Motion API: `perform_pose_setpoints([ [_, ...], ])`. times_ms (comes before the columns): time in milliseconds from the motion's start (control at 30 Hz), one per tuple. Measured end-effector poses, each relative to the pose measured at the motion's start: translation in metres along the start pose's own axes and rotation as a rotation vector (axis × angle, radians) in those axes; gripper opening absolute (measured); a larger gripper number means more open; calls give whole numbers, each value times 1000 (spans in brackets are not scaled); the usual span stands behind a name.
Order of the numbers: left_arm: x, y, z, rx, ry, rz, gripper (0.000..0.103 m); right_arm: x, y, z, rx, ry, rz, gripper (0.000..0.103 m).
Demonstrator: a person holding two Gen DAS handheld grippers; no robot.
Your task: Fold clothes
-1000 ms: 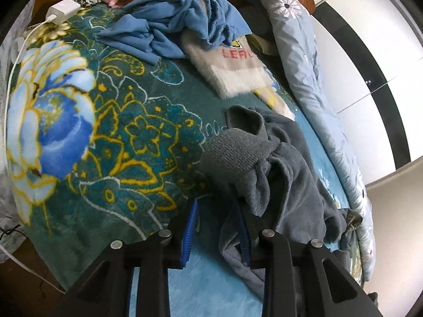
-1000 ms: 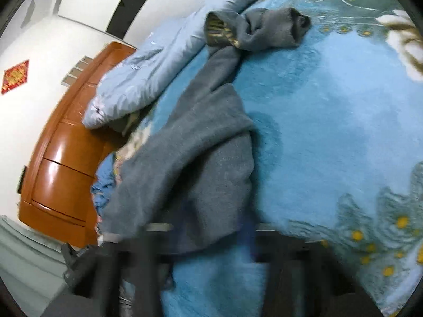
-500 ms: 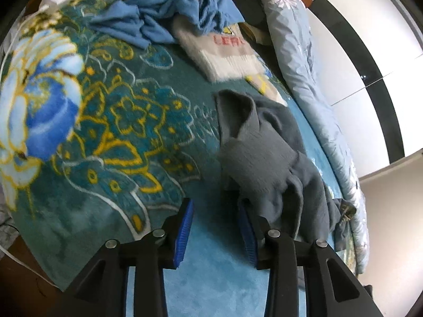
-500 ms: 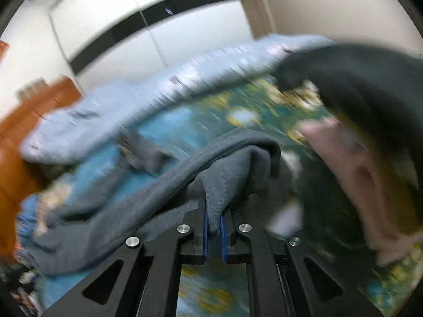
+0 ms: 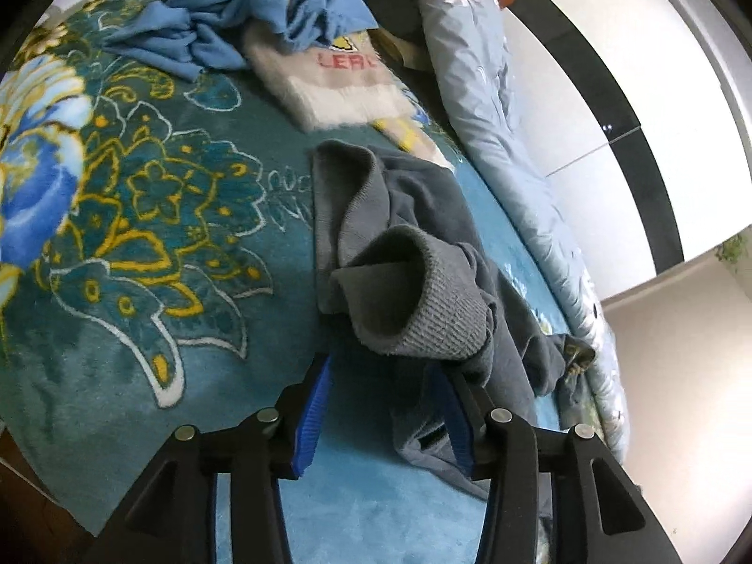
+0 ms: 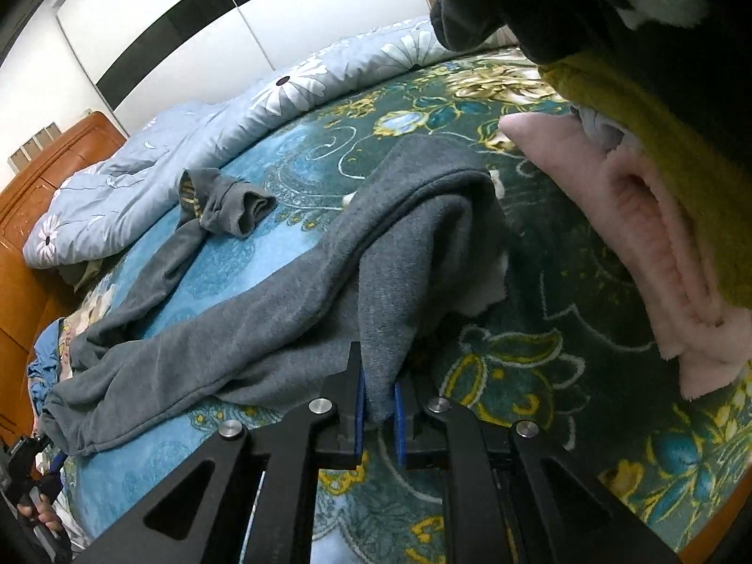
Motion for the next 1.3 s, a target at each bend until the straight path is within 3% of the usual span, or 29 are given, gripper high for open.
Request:
perform_pose_setpoints([
  [67,3,1,-3,7,-8,6,49,2,-1,-5,15,7,-4,22],
  [233,10,2,-8,55,-27,14,50,8,5,-23,21,0,-41,28],
  [433,15,-30,-21,89,-58,121,54,0,26,-43,-76,-54,-41,29],
  [567,13,-38,-14,-7,-75,191,62,-8,50,-42,-161,-55,-44,30],
  [833,13,-17,20,-96,-2,155,62,-34,50,-68,-71,-236,-49,31],
  [900,13,-14,26,-98,8,143,62,-32,54,-50,-128,-169,-44,38],
  [1000,12,-14,34,-108,18,138,62,-28,56,-13,-193,-60,-6,38],
  [1200,9,-4,29,-116,15,121,62,-23,17,17,-71,-17,103,38],
  [1300,8,0,29,-109,21,103,62,-19,19,10,-33,-35,69,38],
])
Point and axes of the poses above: each gripper's, at about its wrist camera, not at the fingertips, and z roughly the way its jaws point, y to its left, x to its underside, the point moved 10 cm from there along z, roughly the way its jaws point, and after that the axes turned 5 degrees about y, right-handed, at the moved point
